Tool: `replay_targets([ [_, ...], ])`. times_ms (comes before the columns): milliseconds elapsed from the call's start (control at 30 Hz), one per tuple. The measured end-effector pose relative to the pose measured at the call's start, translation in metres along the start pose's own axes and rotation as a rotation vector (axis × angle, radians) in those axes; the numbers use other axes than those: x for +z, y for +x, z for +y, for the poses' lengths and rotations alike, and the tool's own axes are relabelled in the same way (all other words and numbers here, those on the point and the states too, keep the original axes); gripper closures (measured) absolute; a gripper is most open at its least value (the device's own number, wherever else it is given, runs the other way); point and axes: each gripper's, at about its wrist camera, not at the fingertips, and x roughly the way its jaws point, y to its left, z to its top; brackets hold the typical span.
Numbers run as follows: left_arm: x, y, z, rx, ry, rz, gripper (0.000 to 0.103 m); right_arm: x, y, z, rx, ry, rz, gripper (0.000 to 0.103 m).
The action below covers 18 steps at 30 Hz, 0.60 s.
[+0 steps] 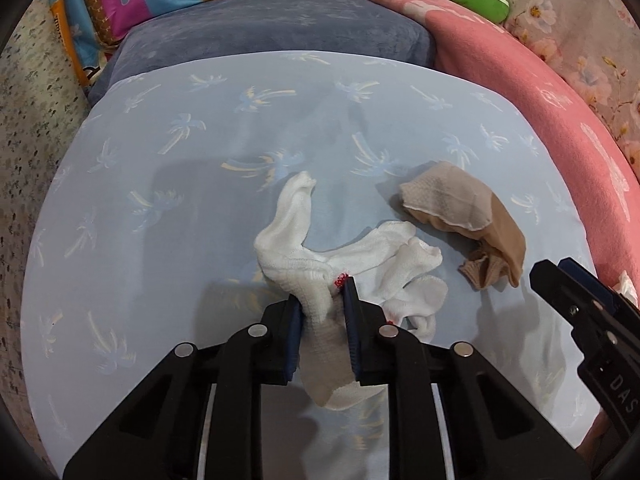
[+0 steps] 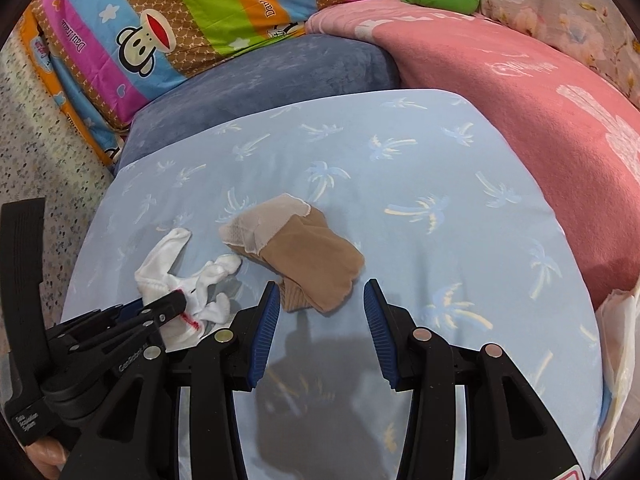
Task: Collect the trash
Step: 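Grasp the white sock with the left tool while the right tool grasps the tan stocking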
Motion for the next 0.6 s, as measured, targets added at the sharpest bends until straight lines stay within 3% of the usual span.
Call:
replay_targets([
  [433,0.003,0.005,0.004,-0.009,-0.005,0.006,0.084,0.007,0.044,-0.003,0.001,0.041,0.061,0.061],
  [600,0.002,0.004,0.001,-0.010,0.002,0.004,0.084,0.000,0.043,-0.008,-0.002,0.046,0.065,0.090],
])
